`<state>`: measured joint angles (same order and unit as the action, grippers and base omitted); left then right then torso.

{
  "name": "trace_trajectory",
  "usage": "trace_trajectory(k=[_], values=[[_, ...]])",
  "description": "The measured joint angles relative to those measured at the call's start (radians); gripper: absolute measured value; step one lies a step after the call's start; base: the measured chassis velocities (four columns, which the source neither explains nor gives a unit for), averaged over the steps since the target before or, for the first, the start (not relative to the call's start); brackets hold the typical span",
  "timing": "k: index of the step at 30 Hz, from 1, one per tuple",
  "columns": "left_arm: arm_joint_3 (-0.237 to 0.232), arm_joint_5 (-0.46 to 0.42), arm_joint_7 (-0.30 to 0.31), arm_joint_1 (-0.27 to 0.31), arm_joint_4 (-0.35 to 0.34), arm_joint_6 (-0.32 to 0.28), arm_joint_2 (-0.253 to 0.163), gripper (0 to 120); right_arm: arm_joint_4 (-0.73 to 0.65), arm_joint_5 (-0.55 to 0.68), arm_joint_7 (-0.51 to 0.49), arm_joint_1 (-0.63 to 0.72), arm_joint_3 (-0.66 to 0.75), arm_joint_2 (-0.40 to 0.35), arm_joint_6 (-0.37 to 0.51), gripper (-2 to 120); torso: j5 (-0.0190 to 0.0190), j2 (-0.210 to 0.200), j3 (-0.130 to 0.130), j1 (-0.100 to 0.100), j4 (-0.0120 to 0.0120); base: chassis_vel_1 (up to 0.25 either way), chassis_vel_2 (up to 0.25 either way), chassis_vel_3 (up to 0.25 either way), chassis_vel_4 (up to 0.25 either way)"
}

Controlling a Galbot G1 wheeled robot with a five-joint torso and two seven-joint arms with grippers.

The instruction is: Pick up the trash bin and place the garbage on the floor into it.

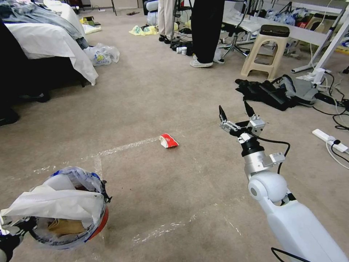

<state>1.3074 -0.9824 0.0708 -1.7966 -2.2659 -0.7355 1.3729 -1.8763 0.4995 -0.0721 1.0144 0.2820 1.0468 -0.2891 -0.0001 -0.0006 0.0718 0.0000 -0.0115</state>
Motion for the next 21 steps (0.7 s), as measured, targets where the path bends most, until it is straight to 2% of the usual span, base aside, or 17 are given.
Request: trace_trajectory(k=[7,20,21], values=[[0.000,-0.002,0.000,0.004,0.005,0.000,-0.002,1,0.009,0.001,0.000,-0.009,-0.004,0.001,-0.001,100,-0.0001,0.000,0.000,0.000,-0.0001,-0.149,0.164,0.154,-0.171],[-0.003,-0.002,0.000,0.012,0.012,0.000,-0.004,1,0.020,0.002,0.002,-0.017,-0.013,-0.001,-0.003,100,-0.0007,0.000,0.000,0.000,-0.0001,-0.273,0.258,0.260,-0.265],[-0.002,-0.002,-0.001,0.011,0.012,0.000,-0.005,1,0.021,0.002,0.002,-0.018,-0.015,-0.001,-0.004,100,0.0006,0.000,0.000,0.000,0.0001,-0.301,0.282,0.292,-0.271]])
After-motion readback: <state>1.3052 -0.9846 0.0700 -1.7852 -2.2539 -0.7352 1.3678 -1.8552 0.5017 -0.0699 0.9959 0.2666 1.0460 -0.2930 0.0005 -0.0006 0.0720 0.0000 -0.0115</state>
